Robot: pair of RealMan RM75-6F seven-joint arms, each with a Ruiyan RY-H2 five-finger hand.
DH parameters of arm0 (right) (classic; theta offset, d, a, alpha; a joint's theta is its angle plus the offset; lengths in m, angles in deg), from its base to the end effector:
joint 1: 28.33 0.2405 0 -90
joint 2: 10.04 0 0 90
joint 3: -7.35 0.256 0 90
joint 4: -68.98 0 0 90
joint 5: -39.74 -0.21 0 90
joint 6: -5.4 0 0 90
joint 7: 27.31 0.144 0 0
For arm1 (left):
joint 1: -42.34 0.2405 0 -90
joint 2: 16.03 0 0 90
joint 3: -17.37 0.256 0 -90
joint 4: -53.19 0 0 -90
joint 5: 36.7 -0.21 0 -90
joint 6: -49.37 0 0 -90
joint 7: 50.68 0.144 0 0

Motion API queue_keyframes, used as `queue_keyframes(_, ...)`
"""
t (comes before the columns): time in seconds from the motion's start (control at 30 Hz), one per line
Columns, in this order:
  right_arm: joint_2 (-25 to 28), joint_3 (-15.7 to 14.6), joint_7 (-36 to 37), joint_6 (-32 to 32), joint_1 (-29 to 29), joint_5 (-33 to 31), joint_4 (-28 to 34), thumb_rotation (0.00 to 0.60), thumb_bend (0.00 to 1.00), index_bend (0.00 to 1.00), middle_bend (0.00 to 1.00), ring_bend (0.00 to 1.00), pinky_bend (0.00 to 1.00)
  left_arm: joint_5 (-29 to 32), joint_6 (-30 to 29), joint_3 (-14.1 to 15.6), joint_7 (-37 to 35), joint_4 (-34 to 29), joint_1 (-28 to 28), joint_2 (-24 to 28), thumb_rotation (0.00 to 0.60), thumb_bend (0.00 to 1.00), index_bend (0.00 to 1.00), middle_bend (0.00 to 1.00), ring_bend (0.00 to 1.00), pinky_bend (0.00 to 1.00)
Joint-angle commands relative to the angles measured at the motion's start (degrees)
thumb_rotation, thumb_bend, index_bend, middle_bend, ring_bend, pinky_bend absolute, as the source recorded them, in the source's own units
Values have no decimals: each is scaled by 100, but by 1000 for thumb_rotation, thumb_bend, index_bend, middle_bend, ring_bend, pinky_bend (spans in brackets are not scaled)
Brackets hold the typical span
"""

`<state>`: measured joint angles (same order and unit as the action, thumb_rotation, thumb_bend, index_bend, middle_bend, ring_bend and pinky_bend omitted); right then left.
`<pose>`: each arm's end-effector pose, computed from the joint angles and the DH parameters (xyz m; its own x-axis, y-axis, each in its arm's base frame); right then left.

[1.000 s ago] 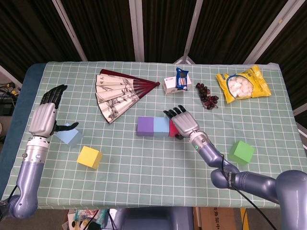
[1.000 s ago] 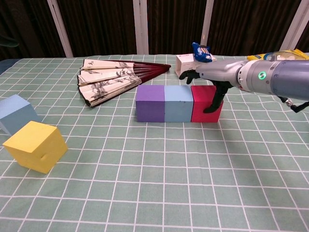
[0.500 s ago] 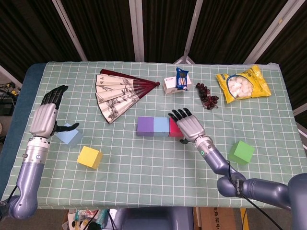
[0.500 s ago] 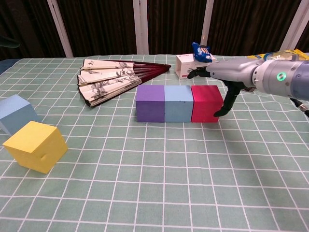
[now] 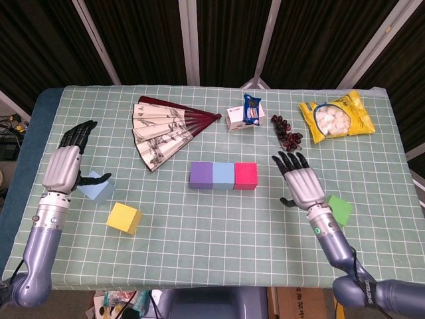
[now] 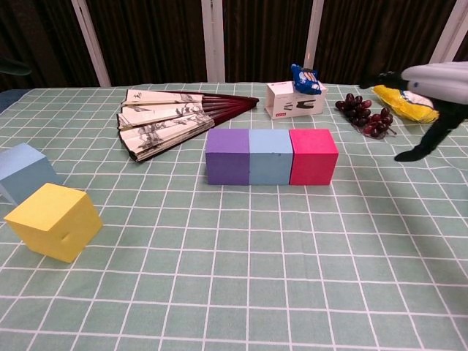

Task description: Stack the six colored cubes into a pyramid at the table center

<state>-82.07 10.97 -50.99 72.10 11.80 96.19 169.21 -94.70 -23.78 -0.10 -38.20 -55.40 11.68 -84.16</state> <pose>-0.1852 -0.3227 0.0719 0.4982 -0.1935 0.8452 -0.8615 -0.2209 0.4573 -0.1674 0.3202 0.1325 0.1307 0.0029 0.9914 0.9867 -0.0975 -0.1298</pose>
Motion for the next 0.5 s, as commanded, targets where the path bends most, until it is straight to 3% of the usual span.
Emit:
queue_keyframes(0.03,265,-166,362,292,-405,238,180,600,206,0,21,0,0,-16,-13,32,65,-7,-6,-22,600,122,0,35,31,0)
queue_keyframes(0.27,541,-273,867,235,-809,325,217,600,205,0,21,0,0,-23,-62,70,225,-44,-31,-95,600,121,0,35,31,0)
queue_keyframes(0.5,456,-266,713,14,-890,95,216,600,206,0,21,0,0,-72,-163,32,255,-98,-26,-113,600,121,0,36,31,0)
